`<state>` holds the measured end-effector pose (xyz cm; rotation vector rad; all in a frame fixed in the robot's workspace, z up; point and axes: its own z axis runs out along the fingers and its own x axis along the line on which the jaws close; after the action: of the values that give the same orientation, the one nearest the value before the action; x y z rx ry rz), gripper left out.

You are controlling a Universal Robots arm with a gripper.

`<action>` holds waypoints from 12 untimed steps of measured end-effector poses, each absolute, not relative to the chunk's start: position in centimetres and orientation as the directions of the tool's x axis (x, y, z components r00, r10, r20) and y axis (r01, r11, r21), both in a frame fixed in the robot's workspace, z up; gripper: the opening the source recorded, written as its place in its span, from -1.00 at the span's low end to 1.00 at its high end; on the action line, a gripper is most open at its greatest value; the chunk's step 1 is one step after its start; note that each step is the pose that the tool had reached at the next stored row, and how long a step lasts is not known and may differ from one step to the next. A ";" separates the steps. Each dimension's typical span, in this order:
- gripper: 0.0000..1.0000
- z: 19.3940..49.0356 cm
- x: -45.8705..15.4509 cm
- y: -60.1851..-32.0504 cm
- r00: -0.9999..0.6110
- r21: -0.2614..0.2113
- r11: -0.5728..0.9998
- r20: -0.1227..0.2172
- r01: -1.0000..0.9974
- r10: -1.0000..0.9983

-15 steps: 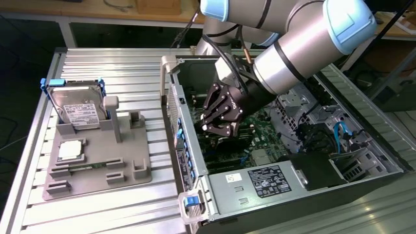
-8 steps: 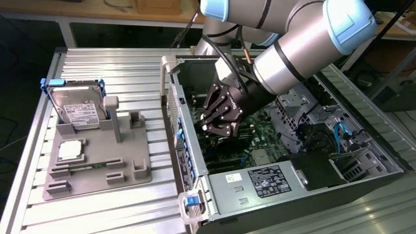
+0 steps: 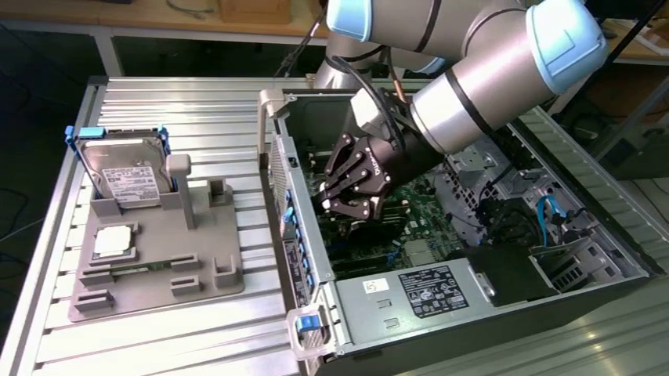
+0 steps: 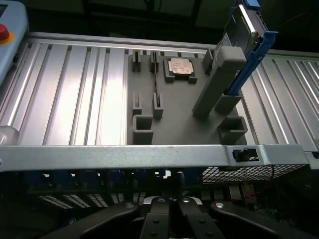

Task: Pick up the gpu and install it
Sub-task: 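Press down on the gpu until it lock into place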

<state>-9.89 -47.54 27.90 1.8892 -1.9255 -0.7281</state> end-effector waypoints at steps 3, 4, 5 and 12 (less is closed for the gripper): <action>-0.79 27.6 -9.9 -47.5 -0.053 0.579 -0.019 -0.107 -0.815 -0.993; -0.79 27.6 -9.9 -47.5 -0.053 0.579 -0.019 -0.107 -0.815 -0.993; -0.79 27.6 -9.9 -47.5 -0.053 0.579 -0.019 -0.108 -0.815 -0.993; -0.79 27.6 -9.9 -47.5 -0.053 0.579 -0.019 -0.108 -0.815 -0.993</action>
<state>-9.89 -47.54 27.60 1.8889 -1.9251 -0.7293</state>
